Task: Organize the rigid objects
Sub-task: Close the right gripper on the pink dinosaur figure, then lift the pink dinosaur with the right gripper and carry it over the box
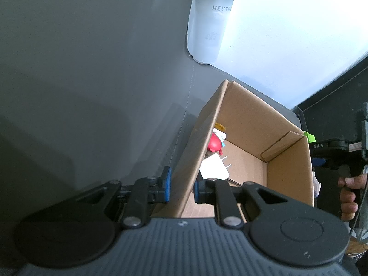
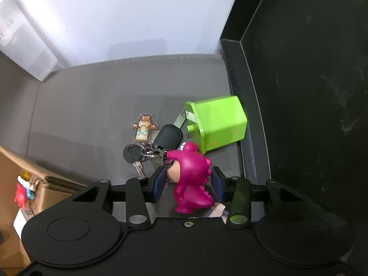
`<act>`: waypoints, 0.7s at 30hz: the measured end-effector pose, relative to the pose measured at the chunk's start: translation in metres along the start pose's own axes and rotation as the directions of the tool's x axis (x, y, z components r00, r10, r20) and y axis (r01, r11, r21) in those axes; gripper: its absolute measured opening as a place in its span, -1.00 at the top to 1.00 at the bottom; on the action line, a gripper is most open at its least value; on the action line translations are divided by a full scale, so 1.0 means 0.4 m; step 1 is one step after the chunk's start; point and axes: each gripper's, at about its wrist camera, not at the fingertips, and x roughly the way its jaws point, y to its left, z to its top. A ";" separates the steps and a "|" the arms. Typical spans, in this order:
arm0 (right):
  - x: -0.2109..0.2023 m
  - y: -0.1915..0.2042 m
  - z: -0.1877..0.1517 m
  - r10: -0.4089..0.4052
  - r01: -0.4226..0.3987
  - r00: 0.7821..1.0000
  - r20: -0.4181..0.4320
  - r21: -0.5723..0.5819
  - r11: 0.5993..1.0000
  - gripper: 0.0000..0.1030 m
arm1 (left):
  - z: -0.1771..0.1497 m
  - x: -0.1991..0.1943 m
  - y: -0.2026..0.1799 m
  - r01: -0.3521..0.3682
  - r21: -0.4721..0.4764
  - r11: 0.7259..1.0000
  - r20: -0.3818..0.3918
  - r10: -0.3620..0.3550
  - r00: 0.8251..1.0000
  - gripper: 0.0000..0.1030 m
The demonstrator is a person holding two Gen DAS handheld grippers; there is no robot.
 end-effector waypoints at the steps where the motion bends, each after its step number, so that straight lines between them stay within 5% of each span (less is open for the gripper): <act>1: -0.007 0.000 0.001 0.001 -0.001 1.000 0.004 0.002 1.000 0.18 | 0.000 -0.001 0.000 0.000 0.002 1.000 0.001 0.000 1.000 0.66; 21: -0.160 0.016 -0.006 0.075 -0.077 0.994 0.079 0.025 0.997 0.18 | 0.003 -0.008 0.004 0.014 -0.004 1.000 -0.014 -0.014 1.000 0.65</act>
